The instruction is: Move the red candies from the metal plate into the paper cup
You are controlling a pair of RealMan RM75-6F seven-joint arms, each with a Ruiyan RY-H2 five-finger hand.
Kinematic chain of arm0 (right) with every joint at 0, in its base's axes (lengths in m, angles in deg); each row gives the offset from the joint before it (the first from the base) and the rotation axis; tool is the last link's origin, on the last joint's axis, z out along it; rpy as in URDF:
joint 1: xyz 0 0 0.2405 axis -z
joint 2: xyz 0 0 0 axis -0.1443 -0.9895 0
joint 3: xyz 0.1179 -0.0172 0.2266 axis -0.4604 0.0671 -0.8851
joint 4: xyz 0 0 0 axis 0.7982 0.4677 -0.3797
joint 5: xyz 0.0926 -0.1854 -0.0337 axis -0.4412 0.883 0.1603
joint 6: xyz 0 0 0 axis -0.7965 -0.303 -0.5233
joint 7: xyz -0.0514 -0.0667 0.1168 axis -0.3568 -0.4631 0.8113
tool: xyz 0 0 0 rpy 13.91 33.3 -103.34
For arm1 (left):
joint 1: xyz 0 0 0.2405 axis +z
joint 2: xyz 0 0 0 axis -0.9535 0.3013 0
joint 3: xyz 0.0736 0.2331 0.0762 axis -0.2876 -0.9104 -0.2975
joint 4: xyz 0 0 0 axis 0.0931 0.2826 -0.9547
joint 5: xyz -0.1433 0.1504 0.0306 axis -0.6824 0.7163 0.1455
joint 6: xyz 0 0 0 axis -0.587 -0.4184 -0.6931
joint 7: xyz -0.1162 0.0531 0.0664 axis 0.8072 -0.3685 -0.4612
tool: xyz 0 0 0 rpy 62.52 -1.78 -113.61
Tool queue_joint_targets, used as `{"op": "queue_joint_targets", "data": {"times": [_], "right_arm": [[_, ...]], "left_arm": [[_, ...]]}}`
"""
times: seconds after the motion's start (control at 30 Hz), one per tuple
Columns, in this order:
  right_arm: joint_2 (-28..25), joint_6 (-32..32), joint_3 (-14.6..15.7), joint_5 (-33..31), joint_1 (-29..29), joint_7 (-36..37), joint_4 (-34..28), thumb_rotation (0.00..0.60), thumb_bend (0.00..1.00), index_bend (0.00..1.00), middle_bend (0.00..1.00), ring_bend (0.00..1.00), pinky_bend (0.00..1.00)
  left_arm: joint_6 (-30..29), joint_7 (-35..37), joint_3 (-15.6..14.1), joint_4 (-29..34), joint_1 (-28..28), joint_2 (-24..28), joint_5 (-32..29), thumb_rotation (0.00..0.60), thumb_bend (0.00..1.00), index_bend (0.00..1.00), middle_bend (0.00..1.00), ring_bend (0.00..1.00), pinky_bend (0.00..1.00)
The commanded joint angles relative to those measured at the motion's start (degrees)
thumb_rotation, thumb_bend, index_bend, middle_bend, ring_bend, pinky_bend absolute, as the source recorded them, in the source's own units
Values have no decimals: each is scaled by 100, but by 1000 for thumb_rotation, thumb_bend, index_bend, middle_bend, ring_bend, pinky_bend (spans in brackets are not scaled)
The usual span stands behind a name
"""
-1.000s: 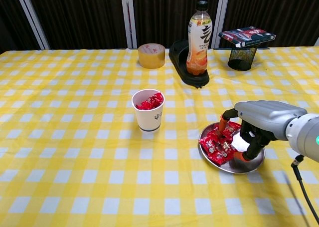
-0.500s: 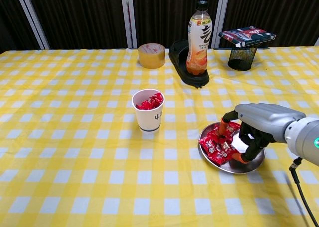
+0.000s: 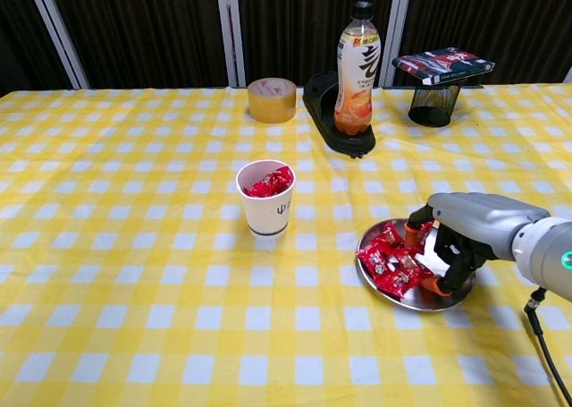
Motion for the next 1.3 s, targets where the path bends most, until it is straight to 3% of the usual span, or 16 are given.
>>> {"op": "queue_joint_targets", "data": {"times": [0.03,0.83,1.3], "right_arm": [[13,22,4,30,13,14,3,600,350,433,886,902,897],[184,110,-112,170,53,73,88,600,354,436,886,902,897],[169,174,-141,67,85,51,184,600,503,526,886,902,897]], "left_arm": [[-2,-7,2,3,1,-4,-6,600,46,0,0,0,0],[14,3,14,13,1,3,-38,600,47,0,0,0,0],[19,-2,8,12,1,5,-28,600,46,0,0,0,0]]}}
